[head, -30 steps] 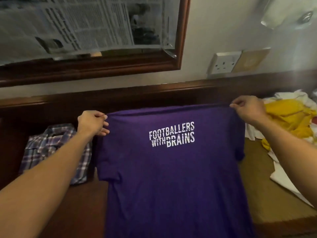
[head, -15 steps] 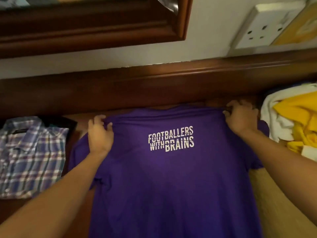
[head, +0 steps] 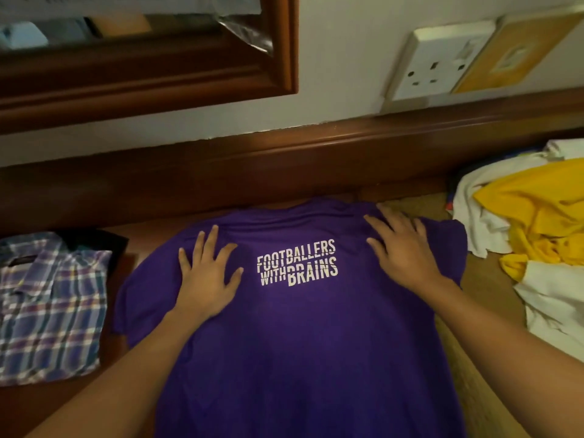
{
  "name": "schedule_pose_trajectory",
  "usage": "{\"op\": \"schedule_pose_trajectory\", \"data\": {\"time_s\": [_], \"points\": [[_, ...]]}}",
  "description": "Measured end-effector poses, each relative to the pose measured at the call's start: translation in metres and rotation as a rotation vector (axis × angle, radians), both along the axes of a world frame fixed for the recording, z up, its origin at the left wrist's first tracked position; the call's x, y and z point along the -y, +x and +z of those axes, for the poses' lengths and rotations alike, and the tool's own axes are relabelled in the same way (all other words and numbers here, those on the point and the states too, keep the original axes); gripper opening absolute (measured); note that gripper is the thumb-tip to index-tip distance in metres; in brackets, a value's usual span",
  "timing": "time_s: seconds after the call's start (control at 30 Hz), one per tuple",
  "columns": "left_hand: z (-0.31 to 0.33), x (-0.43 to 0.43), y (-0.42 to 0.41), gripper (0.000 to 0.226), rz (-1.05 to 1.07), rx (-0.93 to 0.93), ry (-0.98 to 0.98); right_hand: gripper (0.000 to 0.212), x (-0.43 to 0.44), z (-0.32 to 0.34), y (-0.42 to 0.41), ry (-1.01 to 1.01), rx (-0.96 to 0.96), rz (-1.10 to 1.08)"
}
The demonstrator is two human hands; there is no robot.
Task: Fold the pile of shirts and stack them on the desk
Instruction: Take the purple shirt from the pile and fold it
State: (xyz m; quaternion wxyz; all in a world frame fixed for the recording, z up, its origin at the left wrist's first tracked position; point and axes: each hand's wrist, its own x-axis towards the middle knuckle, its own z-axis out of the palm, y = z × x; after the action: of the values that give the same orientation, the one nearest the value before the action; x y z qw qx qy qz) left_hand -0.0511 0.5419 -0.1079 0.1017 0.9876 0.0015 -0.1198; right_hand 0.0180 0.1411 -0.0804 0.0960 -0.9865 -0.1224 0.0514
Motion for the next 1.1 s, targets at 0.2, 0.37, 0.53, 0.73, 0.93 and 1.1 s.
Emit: {"op": "schedule_pose_trajectory", "data": {"time_s": [0.2, 0.37, 0.53, 0.73, 0.93, 1.1], "points": [[0.016, 0.059, 0.021, 0.027, -0.213, 0.312, -0.249, 0.027, 0.073, 0.02, -0.031, 0.253, 0.06, -0.801], [0.034, 0.151, 0.067, 0.019, -0.39, 0.221, -0.438, 0.03, 0.099, 0.021, -0.085, 0.379, -0.235, -0.969], [0.059, 0.258, 0.122, 0.024, -0.481, 0.065, -0.482, 0.023, 0.104, 0.013, -0.106, 0.421, -0.336, -0.834], [0.065, 0.361, 0.149, 0.064, -0.591, -0.245, -0.167, 0.02, 0.115, 0.016, -0.11, 0.484, -0.315, -0.933], [0.054, 0.396, 0.147, 0.027, -0.564, -0.291, -0.184, 0.025, 0.145, 0.028, -0.108, 0.722, -0.229, -1.045], [0.052, 0.402, 0.15, 0.029, -0.434, -0.344, -0.359, 0.039, 0.154, 0.022, -0.111, 0.742, -0.38, -1.096]]}}
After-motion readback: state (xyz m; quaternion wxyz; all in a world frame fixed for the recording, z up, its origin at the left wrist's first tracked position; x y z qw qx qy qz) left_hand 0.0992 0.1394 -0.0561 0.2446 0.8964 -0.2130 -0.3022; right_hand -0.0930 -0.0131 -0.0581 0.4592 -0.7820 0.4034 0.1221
